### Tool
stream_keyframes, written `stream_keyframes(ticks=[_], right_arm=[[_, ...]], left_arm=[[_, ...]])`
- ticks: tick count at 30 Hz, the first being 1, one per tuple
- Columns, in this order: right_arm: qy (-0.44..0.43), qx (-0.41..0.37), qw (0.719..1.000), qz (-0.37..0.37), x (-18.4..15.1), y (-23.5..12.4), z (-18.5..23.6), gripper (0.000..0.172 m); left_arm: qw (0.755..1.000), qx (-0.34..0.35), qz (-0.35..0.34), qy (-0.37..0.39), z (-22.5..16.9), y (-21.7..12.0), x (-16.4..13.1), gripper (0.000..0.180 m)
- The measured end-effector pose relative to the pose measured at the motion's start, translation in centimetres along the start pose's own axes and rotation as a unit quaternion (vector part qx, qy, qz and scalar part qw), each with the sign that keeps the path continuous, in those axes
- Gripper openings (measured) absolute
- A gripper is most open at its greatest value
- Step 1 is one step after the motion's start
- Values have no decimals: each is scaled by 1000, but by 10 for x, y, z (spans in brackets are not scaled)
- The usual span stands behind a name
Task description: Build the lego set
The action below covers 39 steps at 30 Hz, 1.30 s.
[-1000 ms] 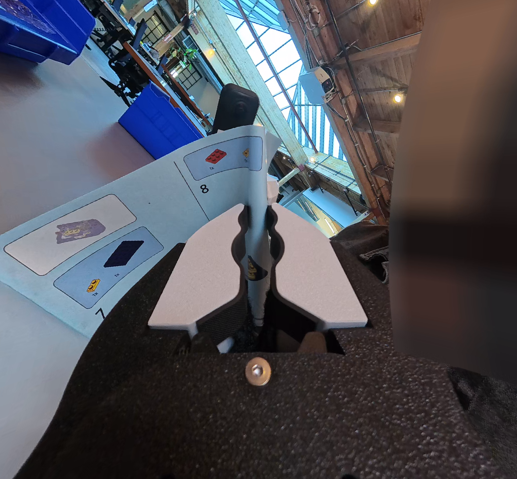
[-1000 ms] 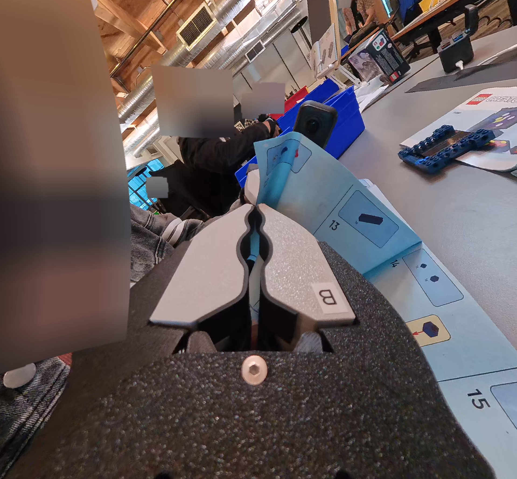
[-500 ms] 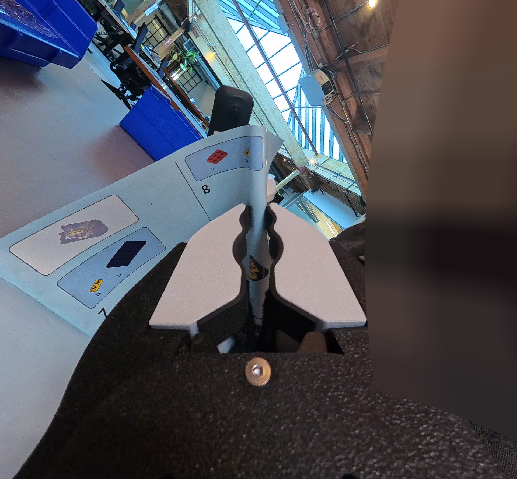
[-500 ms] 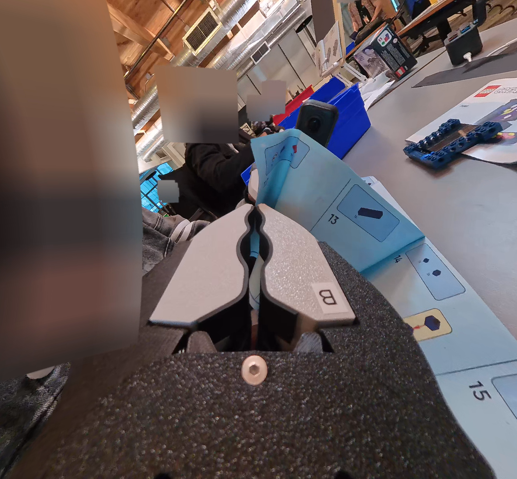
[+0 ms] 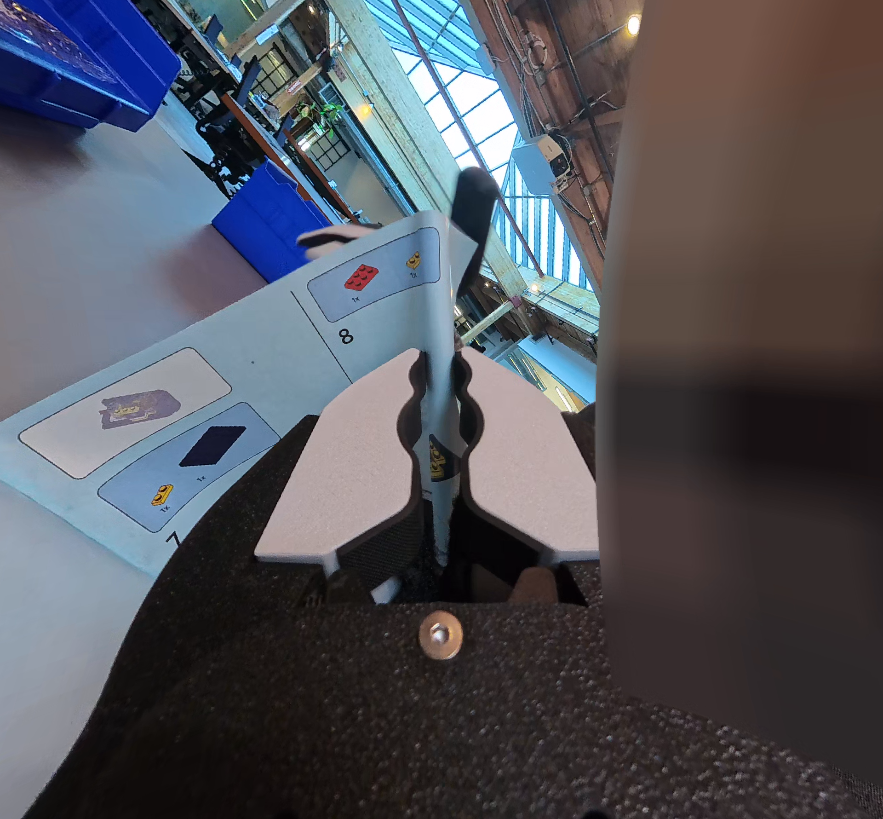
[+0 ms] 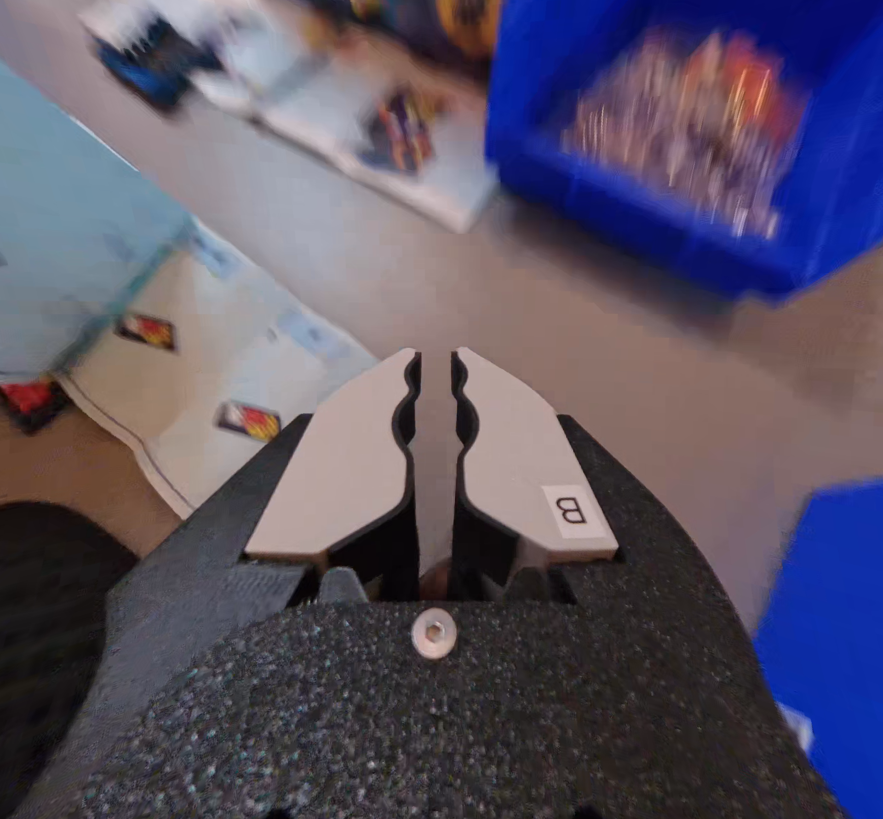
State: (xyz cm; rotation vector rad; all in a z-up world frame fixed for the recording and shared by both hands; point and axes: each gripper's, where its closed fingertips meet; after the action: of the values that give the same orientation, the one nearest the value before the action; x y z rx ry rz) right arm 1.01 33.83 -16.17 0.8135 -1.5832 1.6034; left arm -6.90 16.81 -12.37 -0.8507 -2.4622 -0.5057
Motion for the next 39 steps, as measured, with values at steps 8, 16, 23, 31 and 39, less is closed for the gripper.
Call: stream_keyframes(ticks=[8,16,23,31,39], right_arm=[[-103,403,909,33,7,55,188,13],[-161,379,904,115,-27,124,211,10],[-179,389,898,105,-31,128,217,19],[-175,411,888,110,-32,128,214,18],[-180,429,878,115,-34,124,201,13]], left_arm=[[998,38,-39,-12,2,-27,11,11],[985,128,-116,0,10,-84,27,13],[948,273,-96,129,-9,-111,19,48],[720,510,-44,469,-54,-118,28,35],[727,475,233,439,59,-81,-53,13]])
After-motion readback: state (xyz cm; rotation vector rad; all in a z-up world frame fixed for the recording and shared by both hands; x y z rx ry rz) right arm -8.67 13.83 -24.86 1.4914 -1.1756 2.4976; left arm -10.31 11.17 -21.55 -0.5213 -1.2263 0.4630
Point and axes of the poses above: each gripper's, where its closed fingertips meet, y out along the fingers, x out of its top, z = x × y across the jaws, and after that the axes turned 7 degrees about x, right-handed
